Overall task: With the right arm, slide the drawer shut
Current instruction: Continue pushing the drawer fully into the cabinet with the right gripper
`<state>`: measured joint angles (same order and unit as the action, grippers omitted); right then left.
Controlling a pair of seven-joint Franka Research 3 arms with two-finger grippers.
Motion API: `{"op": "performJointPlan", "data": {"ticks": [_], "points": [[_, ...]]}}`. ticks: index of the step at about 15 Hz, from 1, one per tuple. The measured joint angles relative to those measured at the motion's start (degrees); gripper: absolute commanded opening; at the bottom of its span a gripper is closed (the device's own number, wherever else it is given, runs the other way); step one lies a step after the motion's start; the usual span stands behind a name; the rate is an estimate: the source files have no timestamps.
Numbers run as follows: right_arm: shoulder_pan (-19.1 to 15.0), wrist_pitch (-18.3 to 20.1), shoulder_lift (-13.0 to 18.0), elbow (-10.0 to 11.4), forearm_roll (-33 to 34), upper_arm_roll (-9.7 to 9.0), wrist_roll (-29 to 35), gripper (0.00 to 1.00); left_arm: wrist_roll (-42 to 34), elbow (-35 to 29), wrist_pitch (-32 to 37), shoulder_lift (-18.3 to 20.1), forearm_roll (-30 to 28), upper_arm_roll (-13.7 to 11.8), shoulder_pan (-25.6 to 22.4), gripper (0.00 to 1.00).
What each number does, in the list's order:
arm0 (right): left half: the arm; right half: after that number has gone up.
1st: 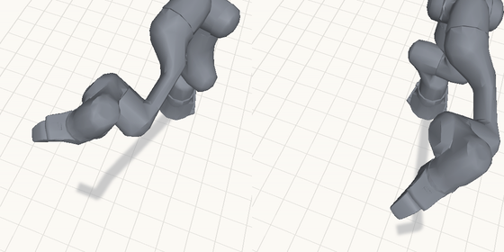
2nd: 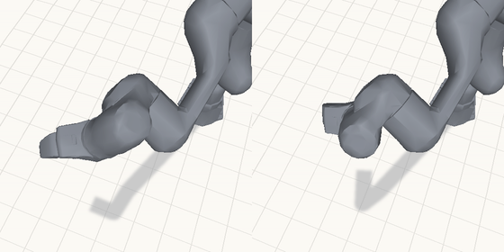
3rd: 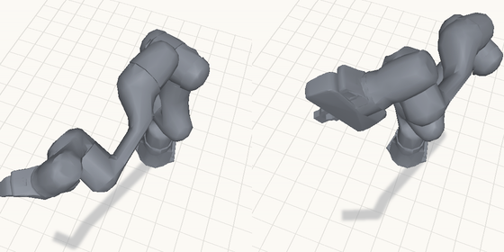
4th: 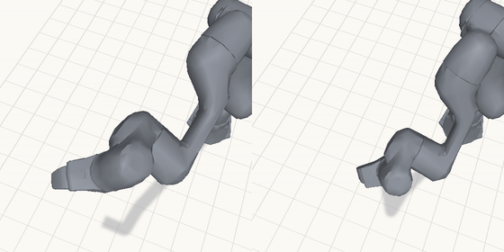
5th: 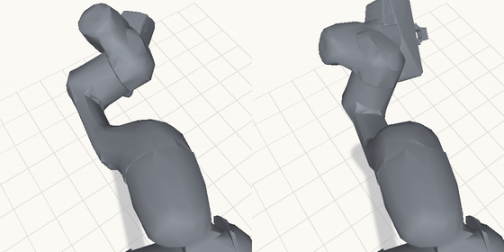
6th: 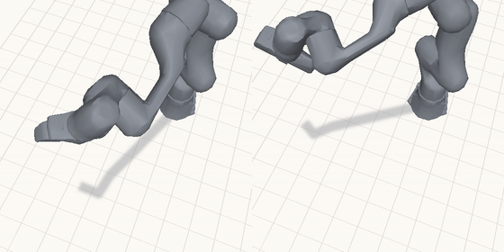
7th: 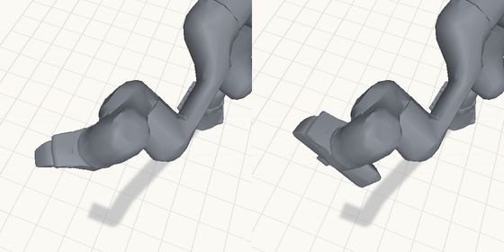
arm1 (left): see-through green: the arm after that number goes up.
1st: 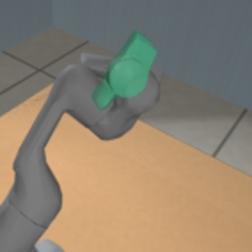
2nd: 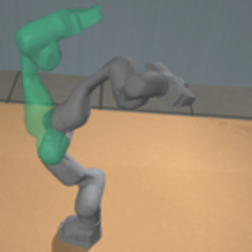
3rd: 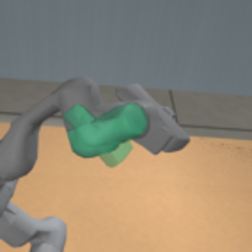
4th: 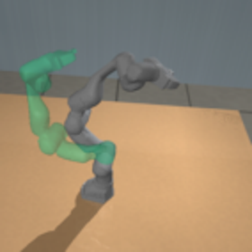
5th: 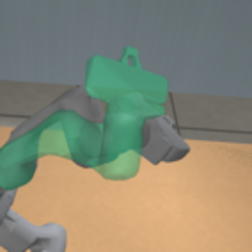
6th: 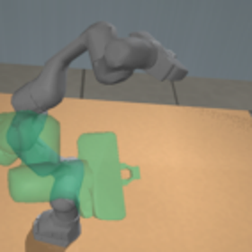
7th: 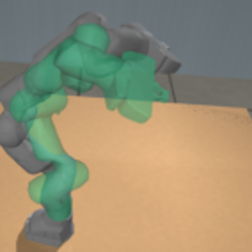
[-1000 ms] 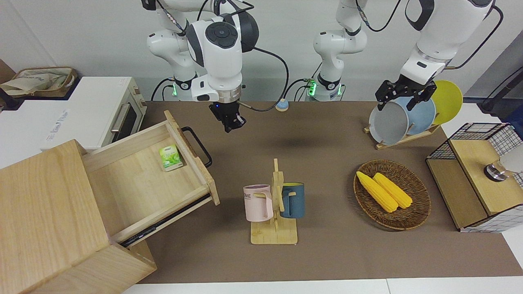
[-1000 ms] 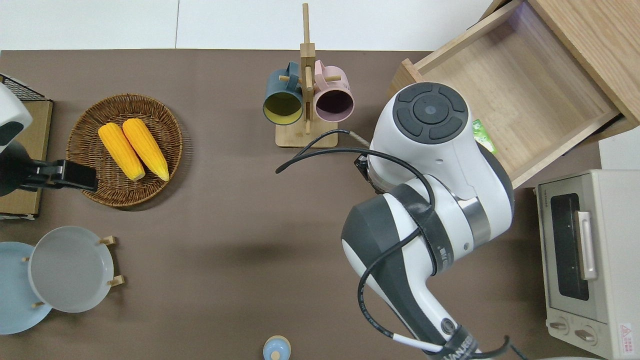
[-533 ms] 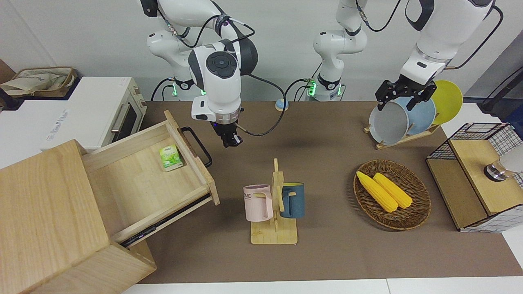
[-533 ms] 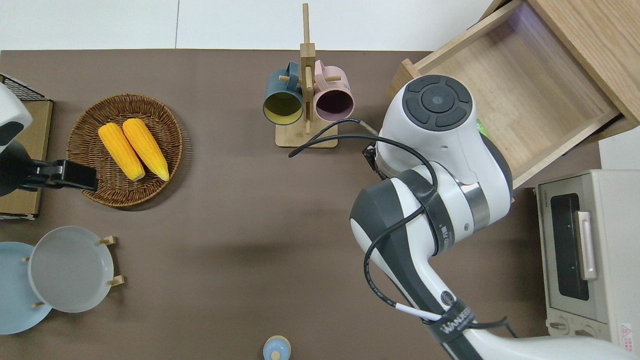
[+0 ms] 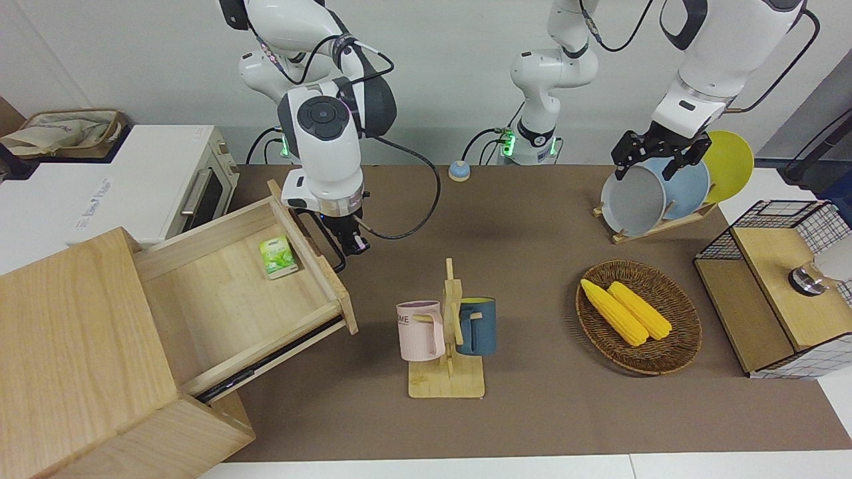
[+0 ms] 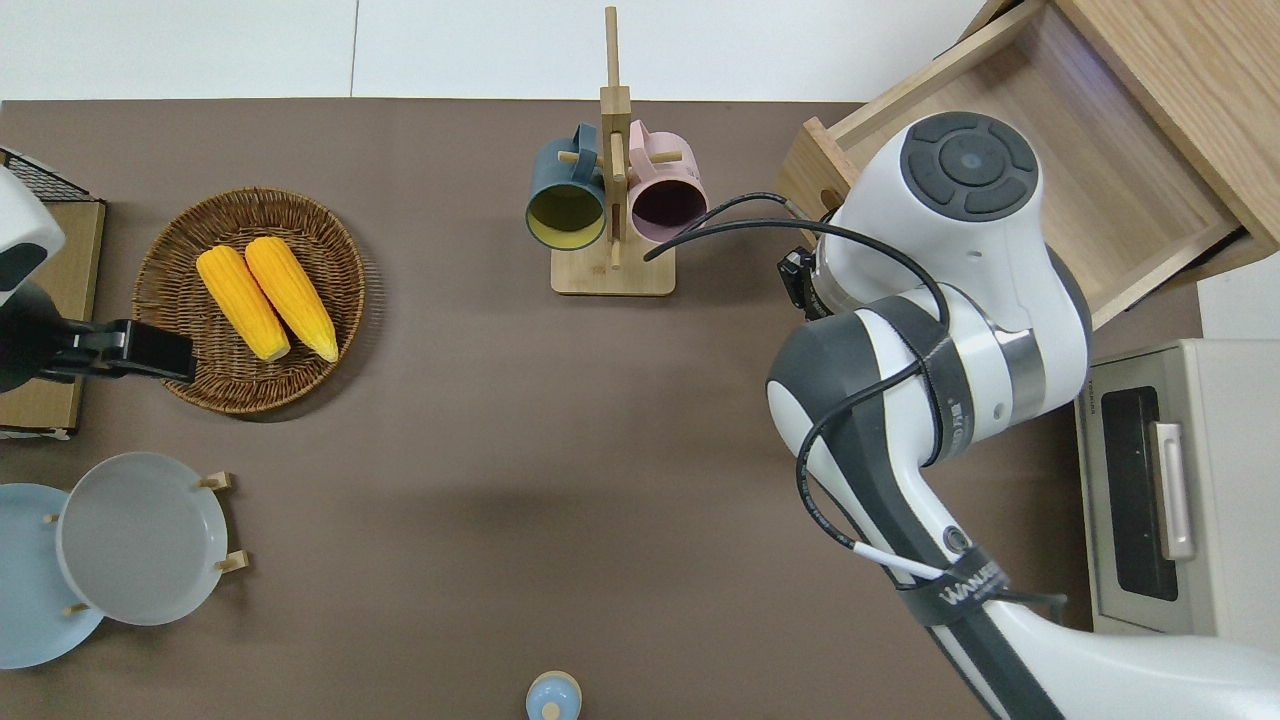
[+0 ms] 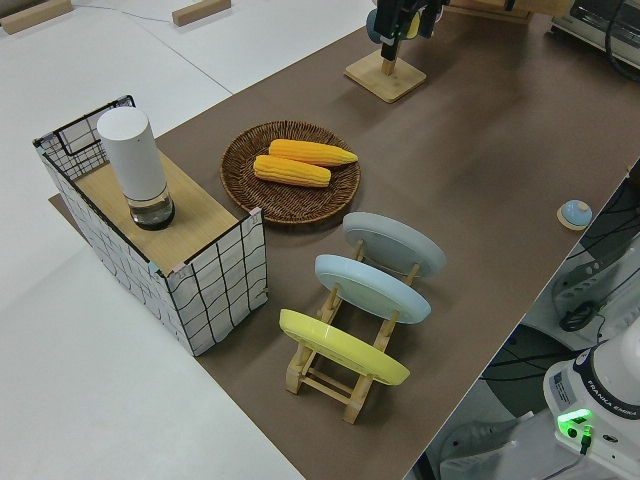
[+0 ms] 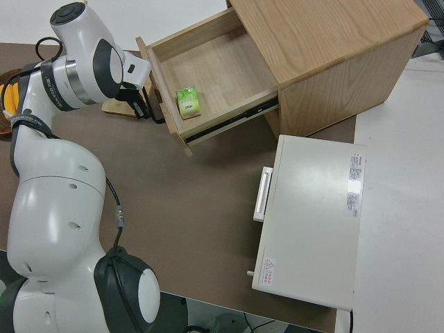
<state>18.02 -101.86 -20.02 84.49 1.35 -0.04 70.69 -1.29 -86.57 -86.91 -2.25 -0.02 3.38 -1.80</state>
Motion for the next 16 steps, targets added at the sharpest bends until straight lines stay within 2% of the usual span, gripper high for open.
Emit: {"op": "performJointPlan", "data": {"ticks": [4, 13, 16], "points": [[-2.26, -1.23, -0.26, -0.22, -0.04, -0.04, 0.01, 0.0, 0.0, 0.0, 0.0, 0.0, 0.0, 0.0, 0.0, 0.99], [-8.1, -2.15, -2.91, -4.82, -0.06, -0.42, -3.16, 0.0, 0.0, 0.0, 0.0, 0.0, 0.0, 0.0, 0.0, 0.99], [-10.28, -3.0, -3.54, -5.36, -0.07, -0.58, -5.73, 0.0, 0.0, 0.0, 0.0, 0.0, 0.0, 0.0, 0.0, 0.99]]}}
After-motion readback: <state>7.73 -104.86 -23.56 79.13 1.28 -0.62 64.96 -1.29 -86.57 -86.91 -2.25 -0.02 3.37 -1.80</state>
